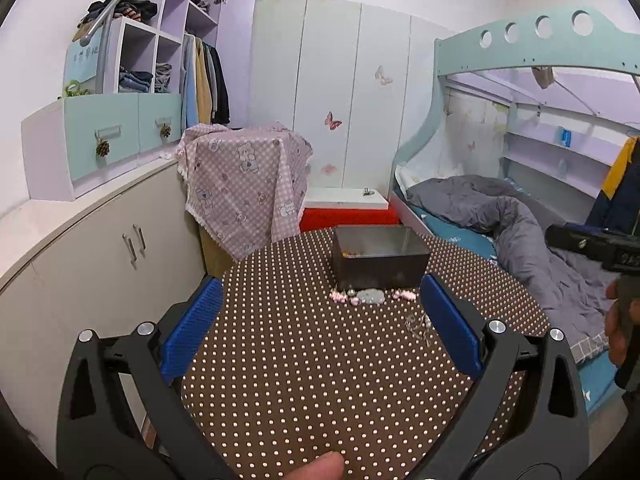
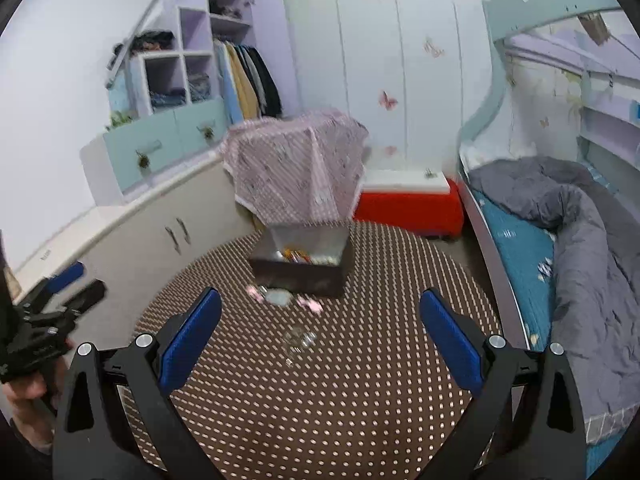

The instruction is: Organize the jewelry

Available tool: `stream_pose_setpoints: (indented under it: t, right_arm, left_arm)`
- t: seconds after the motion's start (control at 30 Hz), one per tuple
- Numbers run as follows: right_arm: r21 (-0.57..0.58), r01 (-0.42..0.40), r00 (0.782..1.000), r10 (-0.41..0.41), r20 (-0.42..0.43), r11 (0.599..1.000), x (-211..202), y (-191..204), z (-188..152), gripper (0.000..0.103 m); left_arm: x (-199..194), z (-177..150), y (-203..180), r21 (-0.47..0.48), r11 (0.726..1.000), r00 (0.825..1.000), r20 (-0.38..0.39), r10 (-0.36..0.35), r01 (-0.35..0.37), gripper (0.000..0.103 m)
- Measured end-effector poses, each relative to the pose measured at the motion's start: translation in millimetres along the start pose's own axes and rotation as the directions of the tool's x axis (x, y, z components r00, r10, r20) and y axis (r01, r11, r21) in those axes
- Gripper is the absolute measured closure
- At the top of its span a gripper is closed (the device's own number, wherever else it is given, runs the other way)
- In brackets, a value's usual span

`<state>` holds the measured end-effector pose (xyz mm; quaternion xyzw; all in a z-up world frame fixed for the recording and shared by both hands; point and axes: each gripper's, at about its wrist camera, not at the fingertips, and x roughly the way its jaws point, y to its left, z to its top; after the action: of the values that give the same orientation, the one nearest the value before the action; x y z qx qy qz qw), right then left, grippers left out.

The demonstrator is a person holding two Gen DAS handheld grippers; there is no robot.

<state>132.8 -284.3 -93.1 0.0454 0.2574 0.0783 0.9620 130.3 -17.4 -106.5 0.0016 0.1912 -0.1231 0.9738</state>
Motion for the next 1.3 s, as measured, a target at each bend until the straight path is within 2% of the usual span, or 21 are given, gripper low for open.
stream_pose_setpoints:
  t: [0.2, 0.4, 0.6, 0.67, 0.7, 0.77, 0.83, 0.93, 1.2, 1.3]
  right_arm:
    - [-0.015, 0.005, 0.992, -0.007, -0.124, 1.000, 47.8, -2.3, -28.5, 0.007]
    - [-0.027, -0.008, 0.966, 0.001, -0.258, 1.000, 105.5, 3.0, -57.1, 0.008]
    - [-0.057, -0.020, 0.946, 0.000, -0.324, 0.998, 147.4, 14.2, -57.6, 0.026]
    - [-0.070, -0.014, 0.937, -0.011, -0.350, 0.997, 162.6, 17.6, -56.7, 0.036]
    - [-0.069, -0.012, 0.931, -0.014, -0.364, 0.998, 169.2, 18.0, -56.9, 0.048]
    - [-0.106, -0.001, 0.934, -0.037, -0.356, 0.994, 173.2, 21.6, -55.6, 0.064]
    - [-0.121, -0.028, 0.933, -0.018, -0.359, 0.992, 173.0, 24.8, -55.2, 0.095]
    - [-0.161, -0.051, 0.932, -0.011, -0.362, 0.986, 168.2, 28.0, -57.4, 0.095]
    - [-0.112, -0.092, 0.930, 0.045, -0.365, 0.989, 155.6, 9.4, -62.9, 0.095]
    - [-0.112, -0.102, 0.928, 0.054, -0.368, 0.988, 154.1, 8.1, -63.8, 0.095]
  left_arm:
    - [18.9, -18.4, 2.7, -0.009, 1.000, 0.998, -0.059, 0.007, -0.008, 0.006]
    - [38.5, -31.5, 4.7, -0.004, 1.000, 0.994, -0.111, 0.017, -0.018, 0.006]
    - [61.8, -33.1, 10.6, 0.005, 1.000, 0.987, -0.159, 0.030, -0.030, 0.006]
    - [71.2, -29.7, 10.0, 0.016, 0.999, 0.985, -0.169, 0.031, -0.029, 0.006]
    - [75.5, -27.9, 9.4, 0.023, 0.999, 0.984, -0.172, 0.036, -0.033, 0.006]
    - [90.8, -23.1, 8.1, 0.040, 0.998, 0.980, -0.192, 0.048, -0.041, 0.006]
    - [106.2, -20.5, 7.1, 0.054, 0.998, 0.974, -0.218, 0.056, -0.045, 0.006]
    - [135.5, -19.1, 3.2, 0.095, 0.994, 0.960, -0.271, 0.077, -0.053, 0.006]
    - [199.4, -25.8, -3.9, 0.140, 0.989, 0.911, -0.400, 0.102, -0.049, 0.006]
    - [213.7, -28.3, -6.3, 0.138, 0.990, 0.901, -0.423, 0.096, -0.041, 0.006]
